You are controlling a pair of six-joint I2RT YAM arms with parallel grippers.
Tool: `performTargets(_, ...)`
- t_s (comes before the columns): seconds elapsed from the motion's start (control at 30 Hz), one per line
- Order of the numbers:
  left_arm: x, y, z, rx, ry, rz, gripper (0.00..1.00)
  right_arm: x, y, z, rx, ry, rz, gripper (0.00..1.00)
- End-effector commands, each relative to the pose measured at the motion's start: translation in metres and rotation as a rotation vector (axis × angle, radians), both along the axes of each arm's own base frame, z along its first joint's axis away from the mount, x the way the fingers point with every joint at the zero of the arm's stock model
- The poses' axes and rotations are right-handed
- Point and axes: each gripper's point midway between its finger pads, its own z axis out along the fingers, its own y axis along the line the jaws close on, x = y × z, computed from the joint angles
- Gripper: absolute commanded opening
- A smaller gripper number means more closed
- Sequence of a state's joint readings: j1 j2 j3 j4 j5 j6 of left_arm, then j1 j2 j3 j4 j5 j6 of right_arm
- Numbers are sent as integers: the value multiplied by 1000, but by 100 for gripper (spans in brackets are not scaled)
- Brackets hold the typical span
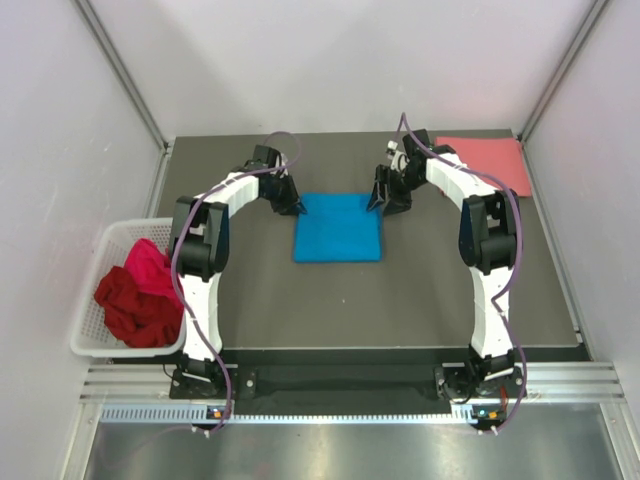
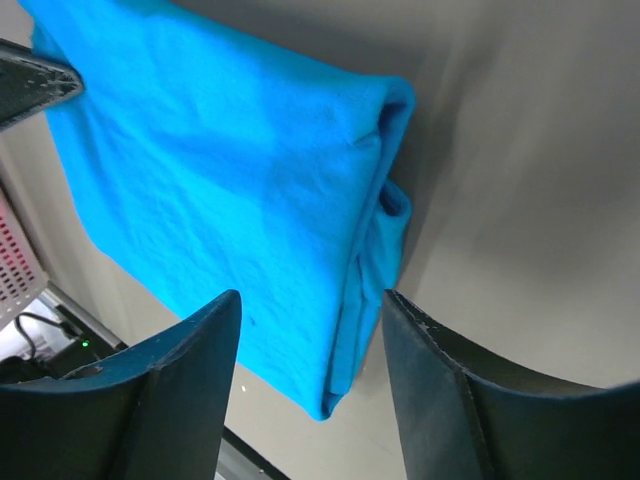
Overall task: Fold and stack the t-shirts
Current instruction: Fold the tshirt
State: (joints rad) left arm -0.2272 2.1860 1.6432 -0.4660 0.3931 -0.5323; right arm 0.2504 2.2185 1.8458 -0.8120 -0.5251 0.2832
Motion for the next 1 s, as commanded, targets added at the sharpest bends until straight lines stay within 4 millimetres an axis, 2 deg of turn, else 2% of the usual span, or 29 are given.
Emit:
performTargets(0.0, 2, 3, 7, 3, -28, -8, 20, 12, 14, 53, 81, -125, 14, 58)
performTargets(0.07, 0, 6, 8, 18, -17, -1, 33, 11, 26, 61, 128, -120, 16, 54)
performTargets(0.17, 0, 10, 16, 37, -37, 4, 45, 0, 45, 70, 181, -105, 45, 48)
performTargets(0.2, 0, 11, 19, 44, -41, 2, 53, 0, 47, 71, 188, -112, 46, 47)
performTargets(0.27, 4, 14, 34, 61, -68, 16, 59, -5, 51, 68, 209, -102, 43, 41)
performTargets(0.3, 5, 14, 40, 59, -79, 23, 59, -4, 53, 68, 234, -111, 49, 38)
performTargets(0.43, 5, 11, 72, 23, -123, 48, 58, -11, 51, 49, 229, -50, 42, 22)
performTargets(0.47, 3, 9, 78, 8, -132, 45, 57, -14, 50, 46, 226, -37, 40, 21)
performTargets(0.5, -3, 6, 80, -14, -122, 45, 56, -26, 50, 37, 232, -1, 49, 20)
performTargets(0.53, -8, 1, 94, -38, -147, 36, 55, -29, 51, 37, 250, -7, 59, 19)
performTargets(0.6, -19, -9, 98, -101, -155, 10, 51, -44, 54, 42, 296, -6, 93, 19)
performTargets(0.63, -25, -15, 108, -127, -173, -2, 49, -56, 52, 35, 297, 8, 111, 19)
performTargets(0.67, -30, -20, 111, -153, -181, -15, 42, -59, 54, 44, 310, -27, 129, 19)
performTargets(0.7, -39, -29, 104, -192, -176, -31, 38, -68, 53, 39, 316, -13, 142, 19)
performTargets(0.77, -55, -41, 105, -280, -150, -68, 30, -74, 53, 42, 336, -17, 156, 19)
performTargets(0.8, -68, -42, 86, -311, -79, -45, 26, -79, 53, 38, 344, 1, 163, 19)
performTargets(0.87, -75, -44, 75, -346, -66, -44, 21, -84, 52, 28, 343, 28, 168, 18)
performTargets(0.9, -85, -42, 58, -339, -20, -33, 19, -89, 49, 19, 341, 53, 166, 18)
performTargets(0.97, -92, -40, 39, -323, 23, -31, 17, -96, 45, 5, 327, 87, 162, 15)
